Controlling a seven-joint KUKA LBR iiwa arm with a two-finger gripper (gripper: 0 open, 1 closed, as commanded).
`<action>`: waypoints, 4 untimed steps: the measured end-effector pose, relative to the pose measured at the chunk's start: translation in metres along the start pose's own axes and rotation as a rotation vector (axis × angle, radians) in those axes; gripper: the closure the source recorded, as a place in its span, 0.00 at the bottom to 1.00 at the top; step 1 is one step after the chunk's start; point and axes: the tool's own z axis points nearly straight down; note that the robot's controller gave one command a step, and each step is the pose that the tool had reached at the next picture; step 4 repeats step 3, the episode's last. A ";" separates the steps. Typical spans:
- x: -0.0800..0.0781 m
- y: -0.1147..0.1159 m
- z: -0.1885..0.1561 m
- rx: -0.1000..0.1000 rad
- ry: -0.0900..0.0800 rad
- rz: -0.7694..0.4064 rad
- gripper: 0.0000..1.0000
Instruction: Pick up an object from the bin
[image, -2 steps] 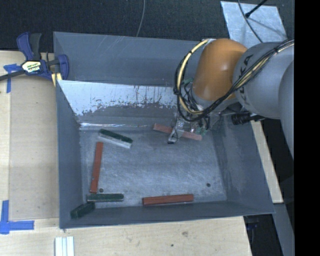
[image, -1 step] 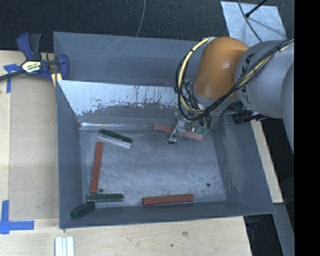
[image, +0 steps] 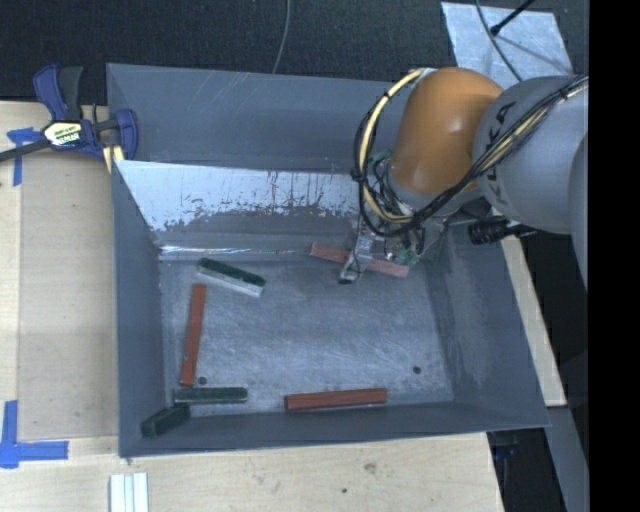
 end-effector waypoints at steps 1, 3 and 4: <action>-0.001 0.000 -0.008 0.000 -0.002 0.000 1.00; 0.000 0.000 -0.022 0.000 0.000 0.000 1.00; 0.000 0.000 -0.022 0.000 0.000 0.000 1.00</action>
Offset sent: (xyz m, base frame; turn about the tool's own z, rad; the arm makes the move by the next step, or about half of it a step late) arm 0.0000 0.0000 0.0351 0.0000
